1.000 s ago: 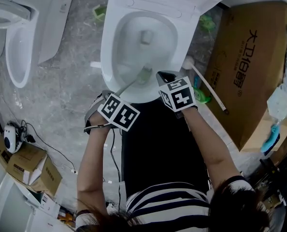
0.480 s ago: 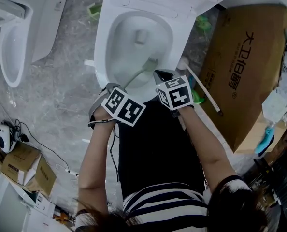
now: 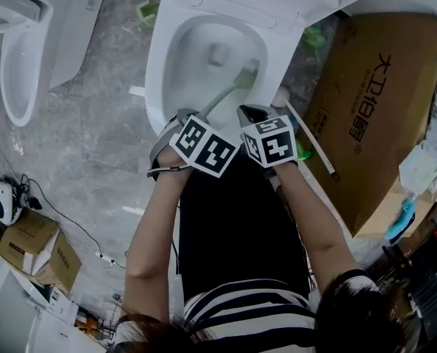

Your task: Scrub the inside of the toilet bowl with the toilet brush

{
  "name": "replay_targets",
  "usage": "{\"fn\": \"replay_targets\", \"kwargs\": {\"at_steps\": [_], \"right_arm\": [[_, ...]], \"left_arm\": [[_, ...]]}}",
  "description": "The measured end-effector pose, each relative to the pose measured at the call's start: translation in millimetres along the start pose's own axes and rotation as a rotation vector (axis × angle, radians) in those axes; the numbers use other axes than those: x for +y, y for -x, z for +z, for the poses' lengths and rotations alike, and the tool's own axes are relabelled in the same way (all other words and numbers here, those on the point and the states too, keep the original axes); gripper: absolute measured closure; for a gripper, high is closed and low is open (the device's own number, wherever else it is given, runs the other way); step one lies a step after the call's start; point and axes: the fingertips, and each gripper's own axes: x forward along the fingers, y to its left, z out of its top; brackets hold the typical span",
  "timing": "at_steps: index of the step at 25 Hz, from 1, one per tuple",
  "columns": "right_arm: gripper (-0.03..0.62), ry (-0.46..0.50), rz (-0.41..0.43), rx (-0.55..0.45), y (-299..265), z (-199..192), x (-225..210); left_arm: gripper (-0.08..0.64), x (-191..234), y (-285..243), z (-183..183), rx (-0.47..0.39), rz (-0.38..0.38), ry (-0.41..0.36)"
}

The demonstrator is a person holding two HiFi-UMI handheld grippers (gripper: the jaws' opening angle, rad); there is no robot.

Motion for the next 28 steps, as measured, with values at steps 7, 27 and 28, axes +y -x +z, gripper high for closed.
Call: {"fn": "replay_targets", "kwargs": {"at_steps": [7,27,28], "right_arm": [[0.595,-0.001,-0.003,-0.005,-2,4,2],[0.595,0.022,-0.007,-0.01,7,7,14],[0.595,0.022,-0.008,-0.012,9,7,14]], "left_arm": [[0.56,22,-6,17,-0.072,0.03,0.084],[0.56,77,-6,-1,-0.156,0.138,0.32],[0.56,76,-4,-4,-0.156,0.142,0.312]]}}
